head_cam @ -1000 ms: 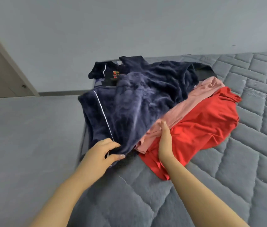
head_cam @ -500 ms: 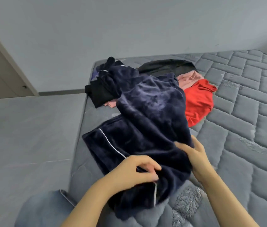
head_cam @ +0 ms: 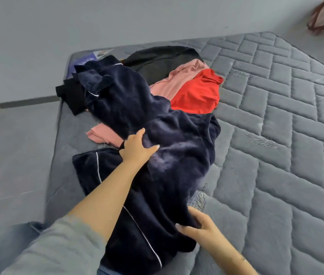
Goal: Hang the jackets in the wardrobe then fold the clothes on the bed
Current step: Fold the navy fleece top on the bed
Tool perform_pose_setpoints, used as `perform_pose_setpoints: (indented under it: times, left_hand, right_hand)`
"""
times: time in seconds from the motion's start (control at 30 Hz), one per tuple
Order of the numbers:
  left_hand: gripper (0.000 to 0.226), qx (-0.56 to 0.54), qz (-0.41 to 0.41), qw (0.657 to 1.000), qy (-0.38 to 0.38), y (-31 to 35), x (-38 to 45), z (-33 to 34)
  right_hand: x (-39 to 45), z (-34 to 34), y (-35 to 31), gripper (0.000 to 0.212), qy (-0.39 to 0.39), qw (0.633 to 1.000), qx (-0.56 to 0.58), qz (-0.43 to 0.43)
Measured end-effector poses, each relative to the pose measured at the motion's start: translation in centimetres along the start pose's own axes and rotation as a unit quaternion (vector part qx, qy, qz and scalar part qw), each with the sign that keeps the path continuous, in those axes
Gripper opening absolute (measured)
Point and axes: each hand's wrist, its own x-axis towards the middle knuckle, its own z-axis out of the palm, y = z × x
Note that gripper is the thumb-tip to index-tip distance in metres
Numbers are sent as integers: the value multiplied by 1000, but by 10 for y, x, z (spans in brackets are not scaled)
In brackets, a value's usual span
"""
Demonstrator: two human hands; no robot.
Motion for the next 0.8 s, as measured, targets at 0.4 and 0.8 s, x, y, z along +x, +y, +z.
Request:
perform_pose_setpoints:
  times: [0.4,0.8]
  left_hand:
    - [14,193,47,970,-140,-40,-73,-58]
    - [52,30,237,956,-171,34,0,-74]
  right_hand:
    - [82,-59,-60,58,187,977,71,-70]
    - [58,28,-57,12,93,927,-173,-319]
